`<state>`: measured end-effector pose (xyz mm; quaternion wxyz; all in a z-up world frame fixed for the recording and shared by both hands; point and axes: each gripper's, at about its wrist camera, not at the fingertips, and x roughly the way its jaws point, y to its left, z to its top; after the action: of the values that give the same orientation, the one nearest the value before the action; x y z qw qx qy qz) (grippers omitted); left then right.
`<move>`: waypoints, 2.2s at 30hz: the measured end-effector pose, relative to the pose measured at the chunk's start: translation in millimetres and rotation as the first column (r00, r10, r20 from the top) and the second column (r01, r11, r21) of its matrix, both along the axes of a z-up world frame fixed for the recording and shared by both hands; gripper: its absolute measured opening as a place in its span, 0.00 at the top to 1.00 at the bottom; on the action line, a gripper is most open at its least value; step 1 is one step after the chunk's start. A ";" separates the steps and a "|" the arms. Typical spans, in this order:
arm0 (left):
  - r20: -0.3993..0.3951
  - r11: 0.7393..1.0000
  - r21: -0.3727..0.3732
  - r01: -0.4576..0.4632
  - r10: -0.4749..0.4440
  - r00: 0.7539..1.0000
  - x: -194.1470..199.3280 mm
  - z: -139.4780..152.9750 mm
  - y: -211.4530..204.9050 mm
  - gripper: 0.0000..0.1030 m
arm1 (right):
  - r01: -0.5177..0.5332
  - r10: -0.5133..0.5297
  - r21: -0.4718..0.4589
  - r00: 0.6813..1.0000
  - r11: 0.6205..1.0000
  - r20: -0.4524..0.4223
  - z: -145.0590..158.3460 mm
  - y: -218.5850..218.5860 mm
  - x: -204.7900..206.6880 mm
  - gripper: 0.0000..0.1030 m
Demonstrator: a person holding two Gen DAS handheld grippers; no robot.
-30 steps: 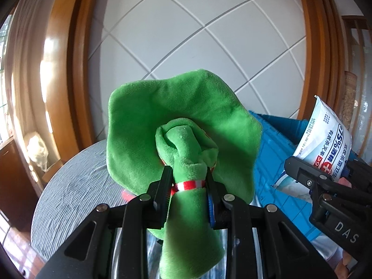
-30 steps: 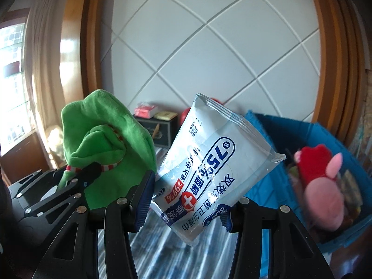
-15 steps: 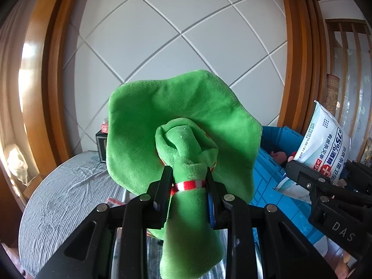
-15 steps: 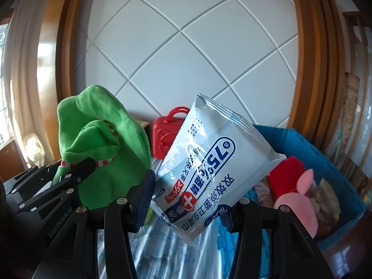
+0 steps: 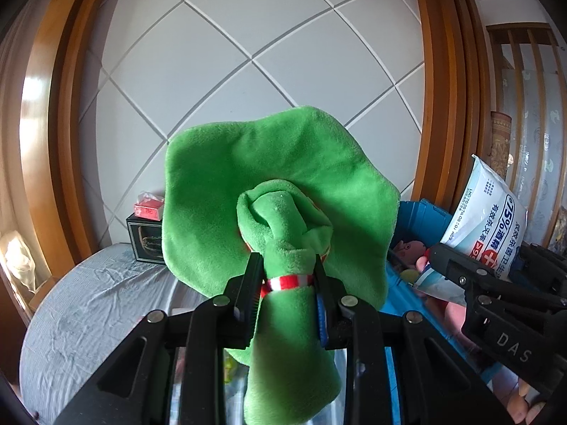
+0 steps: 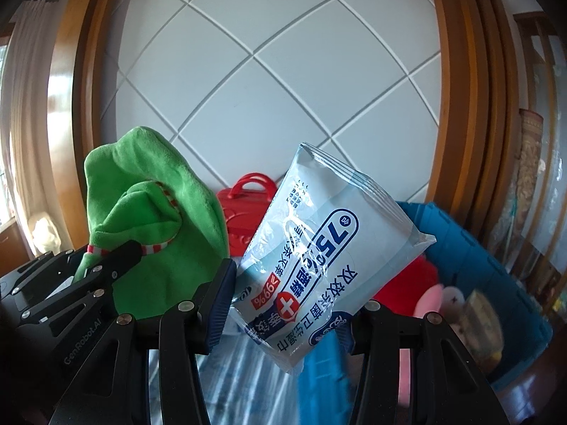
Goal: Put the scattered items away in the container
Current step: 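Lift the green hat with the left gripper while the right carries the white wipes toward the blue crate, then open the left gripper over the crate while the right releases the white wipes inside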
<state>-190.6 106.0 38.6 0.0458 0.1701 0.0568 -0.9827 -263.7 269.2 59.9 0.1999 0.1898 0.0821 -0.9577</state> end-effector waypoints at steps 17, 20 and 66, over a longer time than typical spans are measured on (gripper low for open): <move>0.061 0.999 -0.023 0.049 -0.047 0.997 -137.8 82.7 195.6 0.76 | -0.023 0.027 0.058 0.996 0.998 -0.084 54.5 162.8 -135.8 0.52; 0.116 0.998 -0.011 0.066 -0.064 0.991 -175.6 86.9 211.6 0.76 | -0.001 0.006 0.070 0.997 0.998 -0.072 60.0 177.6 -168.2 0.52; 0.798 0.988 -0.152 0.041 0.098 0.595 -507.1 -144.5 237.2 0.31 | -0.168 -0.180 0.447 0.751 0.878 0.635 -206.3 144.1 -510.7 0.52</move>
<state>-697.7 343.3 -105.9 0.0952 0.5888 -0.0430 -0.8015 -774.5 413.4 -146.3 0.1597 0.5588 0.2391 -0.7779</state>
